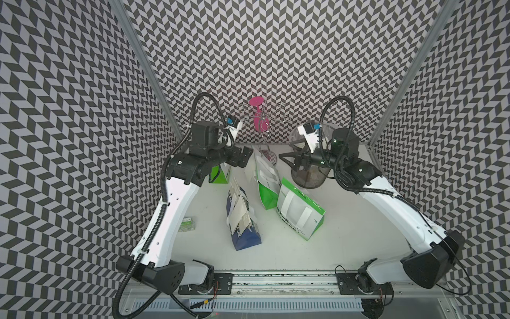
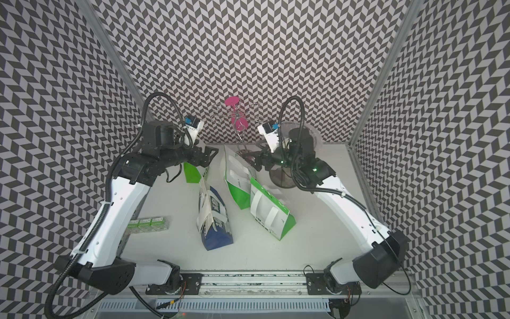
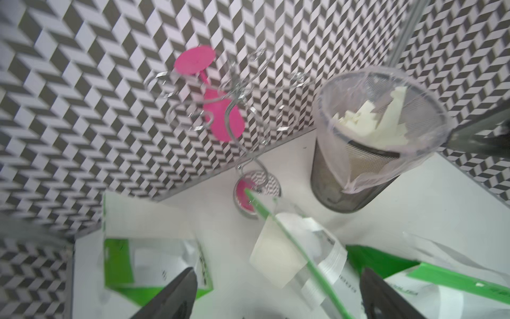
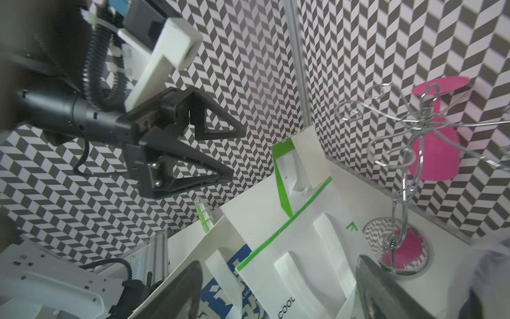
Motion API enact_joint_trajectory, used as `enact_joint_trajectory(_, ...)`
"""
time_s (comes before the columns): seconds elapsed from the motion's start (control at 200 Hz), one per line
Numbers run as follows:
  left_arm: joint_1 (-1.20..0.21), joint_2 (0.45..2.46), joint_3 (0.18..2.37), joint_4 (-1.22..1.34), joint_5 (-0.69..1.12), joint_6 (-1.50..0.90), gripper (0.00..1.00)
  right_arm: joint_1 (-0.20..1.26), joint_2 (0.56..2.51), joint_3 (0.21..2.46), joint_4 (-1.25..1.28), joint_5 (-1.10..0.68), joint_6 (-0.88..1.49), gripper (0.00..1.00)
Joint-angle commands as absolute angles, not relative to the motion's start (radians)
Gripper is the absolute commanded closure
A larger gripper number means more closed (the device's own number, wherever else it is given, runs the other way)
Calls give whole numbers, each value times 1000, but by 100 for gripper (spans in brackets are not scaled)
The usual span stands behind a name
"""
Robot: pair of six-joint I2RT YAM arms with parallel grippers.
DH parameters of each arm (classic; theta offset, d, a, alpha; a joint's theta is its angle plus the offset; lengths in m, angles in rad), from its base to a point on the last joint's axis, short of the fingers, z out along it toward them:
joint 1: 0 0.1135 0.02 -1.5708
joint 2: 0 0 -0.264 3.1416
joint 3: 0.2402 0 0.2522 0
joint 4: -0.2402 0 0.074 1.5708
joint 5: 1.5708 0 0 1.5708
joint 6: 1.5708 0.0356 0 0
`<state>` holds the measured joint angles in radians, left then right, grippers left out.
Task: Shred takeout receipts and throw away
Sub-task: Adjust the takeout bag at the center of the board.
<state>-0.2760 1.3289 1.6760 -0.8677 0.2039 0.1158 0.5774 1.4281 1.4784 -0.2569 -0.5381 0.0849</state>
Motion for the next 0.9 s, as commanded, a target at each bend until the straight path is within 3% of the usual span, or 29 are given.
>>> enact_joint_trajectory(0.0, -206, 1268, 1571, -858, 271, 136, 7, 669, 1436, 1510, -299, -406, 130, 17)
enact_joint_trajectory(0.345, -80, 1174, 1396, -786, 375, 154, 7, 870, 1582, 1567, -356, -176, 143, 24)
enact_joint_trajectory(0.761, -72, 1187, 1370, -752, 410, 151, 6, 891, 1760, 1677, -451, 45, 148, 45)
enact_joint_trajectory(0.891, -72, 1190, 1363, -750, 418, 160, 6, 882, 1774, 1684, -450, 63, 153, 57)
